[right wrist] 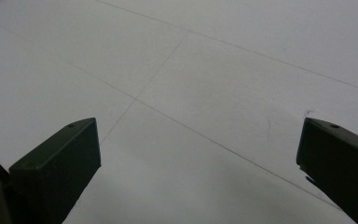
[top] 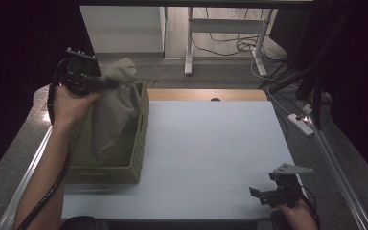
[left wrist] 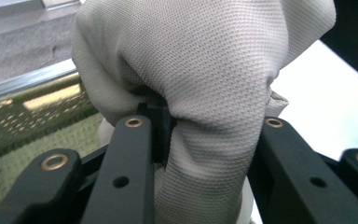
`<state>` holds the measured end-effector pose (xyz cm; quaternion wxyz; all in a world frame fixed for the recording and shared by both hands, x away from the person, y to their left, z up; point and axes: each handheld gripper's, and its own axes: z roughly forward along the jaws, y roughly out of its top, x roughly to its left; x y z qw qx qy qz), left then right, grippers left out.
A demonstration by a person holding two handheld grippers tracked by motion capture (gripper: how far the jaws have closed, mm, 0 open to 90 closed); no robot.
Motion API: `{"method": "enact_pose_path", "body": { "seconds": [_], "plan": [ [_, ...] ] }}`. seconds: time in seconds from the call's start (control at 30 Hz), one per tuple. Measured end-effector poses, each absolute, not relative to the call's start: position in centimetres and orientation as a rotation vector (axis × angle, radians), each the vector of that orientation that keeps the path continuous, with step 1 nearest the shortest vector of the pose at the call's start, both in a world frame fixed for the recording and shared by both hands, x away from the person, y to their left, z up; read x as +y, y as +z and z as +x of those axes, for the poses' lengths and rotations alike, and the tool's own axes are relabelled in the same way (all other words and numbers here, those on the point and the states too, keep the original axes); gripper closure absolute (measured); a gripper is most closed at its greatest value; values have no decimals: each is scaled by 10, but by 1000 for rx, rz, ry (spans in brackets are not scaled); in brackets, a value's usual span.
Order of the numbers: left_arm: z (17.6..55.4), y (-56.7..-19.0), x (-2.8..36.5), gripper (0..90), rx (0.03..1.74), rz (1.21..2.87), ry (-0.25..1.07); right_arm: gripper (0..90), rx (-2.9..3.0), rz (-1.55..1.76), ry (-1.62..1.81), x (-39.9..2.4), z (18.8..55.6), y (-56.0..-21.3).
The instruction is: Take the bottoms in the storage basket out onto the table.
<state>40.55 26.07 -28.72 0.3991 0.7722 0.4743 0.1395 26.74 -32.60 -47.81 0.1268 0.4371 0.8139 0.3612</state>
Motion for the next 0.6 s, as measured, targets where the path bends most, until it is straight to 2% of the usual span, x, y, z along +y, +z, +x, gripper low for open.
{"method": "enact_pose_path", "body": {
  "seconds": [0.6],
  "plan": [
    [399, -251, 213, 695, 1018, 1981, 362, 0, 2364, 1268, 1081, -327, 266, -477]
  ]
}}
